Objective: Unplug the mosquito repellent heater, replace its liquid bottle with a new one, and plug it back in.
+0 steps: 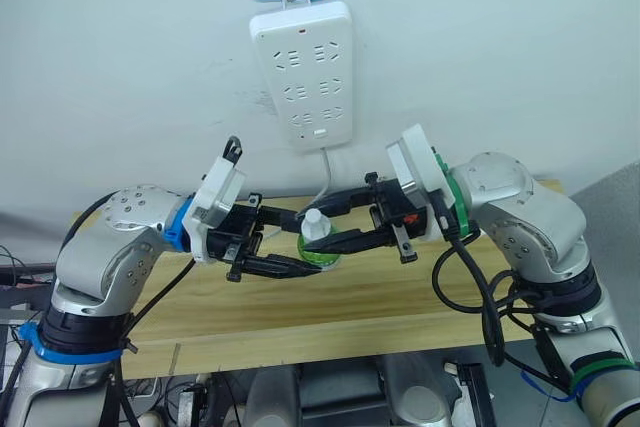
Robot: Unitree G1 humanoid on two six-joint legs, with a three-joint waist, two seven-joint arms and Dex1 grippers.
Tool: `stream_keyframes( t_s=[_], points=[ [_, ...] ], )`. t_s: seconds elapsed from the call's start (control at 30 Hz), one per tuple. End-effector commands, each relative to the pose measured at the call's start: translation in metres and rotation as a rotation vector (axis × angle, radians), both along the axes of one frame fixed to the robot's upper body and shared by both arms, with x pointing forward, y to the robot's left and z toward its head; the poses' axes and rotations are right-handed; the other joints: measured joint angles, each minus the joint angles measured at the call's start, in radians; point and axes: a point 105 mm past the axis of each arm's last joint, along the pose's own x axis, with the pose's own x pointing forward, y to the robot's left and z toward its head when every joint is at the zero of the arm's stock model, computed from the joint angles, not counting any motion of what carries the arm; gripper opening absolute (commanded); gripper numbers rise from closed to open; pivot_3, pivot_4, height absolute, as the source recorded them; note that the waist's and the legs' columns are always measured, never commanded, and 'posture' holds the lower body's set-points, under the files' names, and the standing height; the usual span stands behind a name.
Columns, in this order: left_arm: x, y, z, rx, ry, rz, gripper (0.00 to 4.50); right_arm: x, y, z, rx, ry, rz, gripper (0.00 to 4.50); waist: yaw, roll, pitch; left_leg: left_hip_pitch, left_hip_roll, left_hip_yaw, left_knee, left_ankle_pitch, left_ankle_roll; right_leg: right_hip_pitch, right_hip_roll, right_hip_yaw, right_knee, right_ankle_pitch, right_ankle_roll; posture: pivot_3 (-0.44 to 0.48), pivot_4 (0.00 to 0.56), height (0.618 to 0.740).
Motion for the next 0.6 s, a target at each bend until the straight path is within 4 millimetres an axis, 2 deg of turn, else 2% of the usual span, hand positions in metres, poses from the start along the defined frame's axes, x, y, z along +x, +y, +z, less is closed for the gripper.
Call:
stream_keyframes(
  t_s=[0.03, 0.1, 0.27, 0.6],
  points=[
    [0.000, -0.004, 0.013, -0.065, -0.063, -0.006, 2.15, -0.020, 0.009, -0.011, -0.059, -0.012, 0.111, 1.10, 0.000, 0.000, 0.000, 0.000, 0.000, 0.000, 0.000, 0.000, 0.000, 0.000, 0.000, 0.000, 0.000, 0.000, 0.000, -0.163, 0.348, 0.740],
    [0.001, -0.004, 0.013, -0.074, -0.076, 0.008, 2.15, -0.018, 0.009, -0.011, -0.064, -0.011, 0.098, 1.10, 0.000, 0.000, 0.000, 0.000, 0.000, 0.000, 0.000, 0.000, 0.000, 0.000, 0.000, 0.000, 0.000, 0.000, 0.000, -0.162, 0.346, 0.740],
    [0.003, 0.000, 0.012, -0.087, -0.116, 0.051, 2.15, -0.009, 0.009, -0.003, -0.023, -0.020, 0.031, 2.75, -0.002, 0.000, 0.000, 0.000, 0.000, 0.000, 0.000, 0.000, 0.000, 0.000, 0.000, 0.000, 0.000, 0.000, 0.000, -0.157, 0.338, 0.740],
    [0.010, 0.008, 0.006, -0.114, -0.202, 0.208, 2.15, -0.001, -0.003, 0.008, 0.019, -0.031, -0.136, 2.75, 0.003, 0.000, 0.000, 0.000, 0.000, 0.000, 0.000, 0.000, 0.000, 0.000, 0.000, 0.000, 0.000, 0.000, 0.000, -0.163, 0.328, 0.740]
  ],
)
